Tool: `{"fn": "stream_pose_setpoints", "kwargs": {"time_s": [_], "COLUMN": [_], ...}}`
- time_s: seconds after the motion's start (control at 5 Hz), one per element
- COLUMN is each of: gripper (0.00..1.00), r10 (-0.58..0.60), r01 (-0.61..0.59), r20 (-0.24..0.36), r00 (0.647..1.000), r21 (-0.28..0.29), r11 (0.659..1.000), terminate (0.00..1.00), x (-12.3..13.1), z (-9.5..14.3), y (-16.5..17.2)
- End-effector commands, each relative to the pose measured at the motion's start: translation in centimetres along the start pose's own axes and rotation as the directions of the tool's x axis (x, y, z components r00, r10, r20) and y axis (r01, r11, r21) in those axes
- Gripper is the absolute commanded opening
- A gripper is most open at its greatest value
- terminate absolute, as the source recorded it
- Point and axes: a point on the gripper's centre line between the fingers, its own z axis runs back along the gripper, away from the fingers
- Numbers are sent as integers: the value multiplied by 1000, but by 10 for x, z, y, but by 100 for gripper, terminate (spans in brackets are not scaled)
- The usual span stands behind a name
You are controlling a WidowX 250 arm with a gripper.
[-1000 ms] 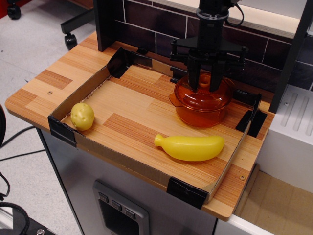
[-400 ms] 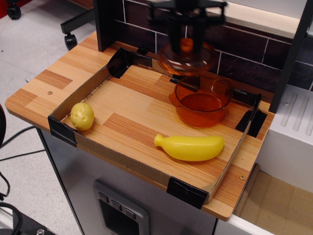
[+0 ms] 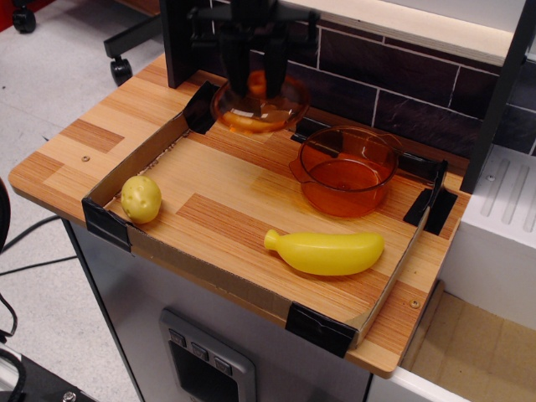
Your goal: Take lid off pot
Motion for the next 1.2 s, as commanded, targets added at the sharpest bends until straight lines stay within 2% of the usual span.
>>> {"fn": "stream_pose_setpoints", "kwargs": {"time_s": [0.0, 0.6, 0.8, 1.0], "gripper": [0, 0, 100, 100], "r10": [-39, -78, -96, -92], "r01": [37, 74, 92, 91], "r20": [47, 38, 31, 16], "r00": [998, 996, 995, 996], "r21": [46, 100, 114, 90], "r11": [998, 992, 989, 992], "terminate": [0, 0, 0, 0], "x": [-2, -14, -22, -24], "z": [-8, -41, -45, -42], "y": [26, 30, 29, 27]}}
